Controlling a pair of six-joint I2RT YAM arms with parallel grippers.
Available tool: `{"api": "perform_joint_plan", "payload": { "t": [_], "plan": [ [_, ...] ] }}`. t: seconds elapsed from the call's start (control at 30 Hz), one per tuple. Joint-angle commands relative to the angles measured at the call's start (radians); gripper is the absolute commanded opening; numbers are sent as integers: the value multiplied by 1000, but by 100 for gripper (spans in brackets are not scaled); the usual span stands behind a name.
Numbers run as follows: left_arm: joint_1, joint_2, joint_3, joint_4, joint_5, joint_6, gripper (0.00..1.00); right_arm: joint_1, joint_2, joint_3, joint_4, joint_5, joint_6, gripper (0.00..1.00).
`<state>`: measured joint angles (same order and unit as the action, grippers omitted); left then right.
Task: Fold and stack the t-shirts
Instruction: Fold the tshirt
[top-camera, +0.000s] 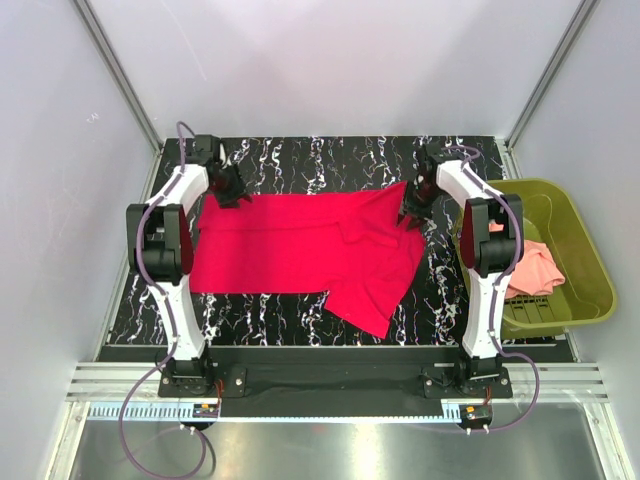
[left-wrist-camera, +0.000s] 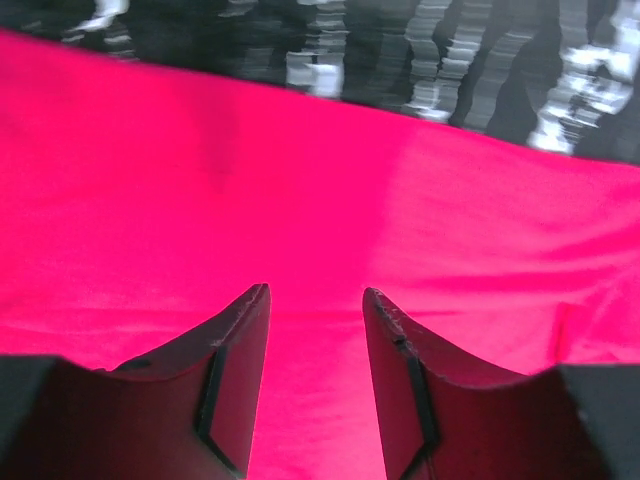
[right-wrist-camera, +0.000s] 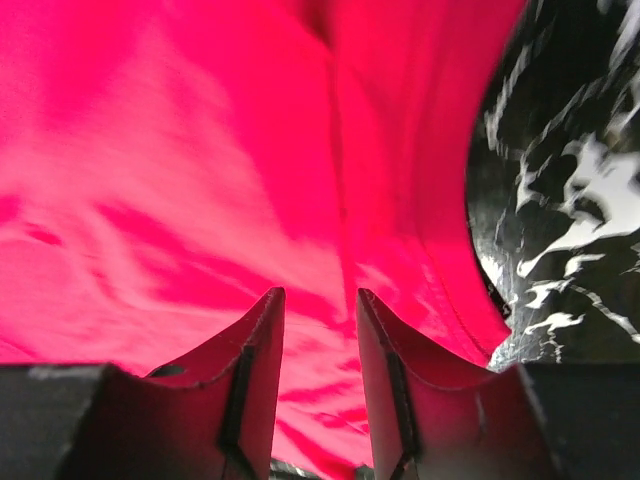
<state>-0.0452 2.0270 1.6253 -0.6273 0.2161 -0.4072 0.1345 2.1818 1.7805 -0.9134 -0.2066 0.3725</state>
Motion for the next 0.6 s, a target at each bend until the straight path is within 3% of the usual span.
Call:
{"api": "perform_joint_plan", "payload": {
  "t": [0.0, 0.2, 0.57],
  "plan": [
    [45, 45, 79, -12, 78, 16, 46, -6, -71, -62, 30, -56, -10, 42],
    [93, 98, 85, 29, 94, -44, 46, -3, -97, -144, 48, -112, 2, 43],
    [137, 105, 48, 35, 97, -64, 46, -6, -67, -173, 94, -145, 39, 31]
  ]
}}
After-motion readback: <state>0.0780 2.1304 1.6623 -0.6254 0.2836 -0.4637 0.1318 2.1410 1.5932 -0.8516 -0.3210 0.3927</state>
